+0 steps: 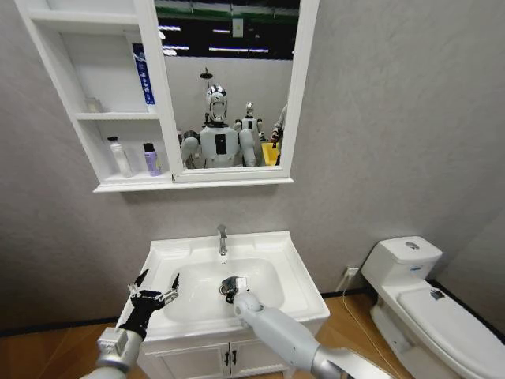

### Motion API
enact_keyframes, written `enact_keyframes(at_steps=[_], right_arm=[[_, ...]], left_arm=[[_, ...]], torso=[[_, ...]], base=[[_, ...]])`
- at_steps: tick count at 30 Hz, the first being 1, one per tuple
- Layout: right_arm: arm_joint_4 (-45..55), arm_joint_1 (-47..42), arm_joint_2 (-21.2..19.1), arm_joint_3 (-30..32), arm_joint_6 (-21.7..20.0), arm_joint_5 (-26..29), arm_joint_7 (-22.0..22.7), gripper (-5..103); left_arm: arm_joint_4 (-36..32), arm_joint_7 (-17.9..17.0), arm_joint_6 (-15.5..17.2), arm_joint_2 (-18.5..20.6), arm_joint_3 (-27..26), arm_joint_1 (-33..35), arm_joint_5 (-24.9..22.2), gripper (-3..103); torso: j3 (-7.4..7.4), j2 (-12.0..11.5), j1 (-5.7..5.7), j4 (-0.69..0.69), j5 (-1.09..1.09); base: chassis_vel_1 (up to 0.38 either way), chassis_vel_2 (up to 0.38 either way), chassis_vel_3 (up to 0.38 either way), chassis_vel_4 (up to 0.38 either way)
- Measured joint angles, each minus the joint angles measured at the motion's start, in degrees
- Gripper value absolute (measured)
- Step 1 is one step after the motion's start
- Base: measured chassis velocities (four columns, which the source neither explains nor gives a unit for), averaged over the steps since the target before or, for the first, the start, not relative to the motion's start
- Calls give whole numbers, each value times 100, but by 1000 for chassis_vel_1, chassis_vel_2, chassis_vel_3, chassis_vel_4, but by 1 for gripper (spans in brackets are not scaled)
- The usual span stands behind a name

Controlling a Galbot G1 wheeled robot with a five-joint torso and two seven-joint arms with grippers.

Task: Move facial cleanser and shampoo from washbasin to cabinet, then wipe washbasin with towel.

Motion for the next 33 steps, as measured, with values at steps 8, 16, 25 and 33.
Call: enact_keyframes(at_steps=[8, 16, 25, 33], right_arm=[[-840, 53, 769, 92, 316, -601, -770, 7], [-1012, 27, 753, 407, 372, -924, -360, 7], [-416, 73, -187, 485, 181, -533, 382, 7], [135, -37, -772, 492, 332, -964, 769, 7]], left_arm=[[0, 0, -1, 0, 0, 0, 0, 100], [0, 0, 0, 0, 0, 0, 0, 100], [0, 0, 0, 0, 0, 0, 0, 100], [0, 0, -1, 0, 0, 0, 0, 100]], torso=[[-1, 1, -1, 5, 4], [-1, 1, -1, 5, 4], [-2, 1, -1, 1, 0], [1, -1, 1, -1, -1]], base=[[0, 0, 0, 0], [0, 0, 0, 0], [0, 0, 0, 0], [0, 0, 0, 0]])
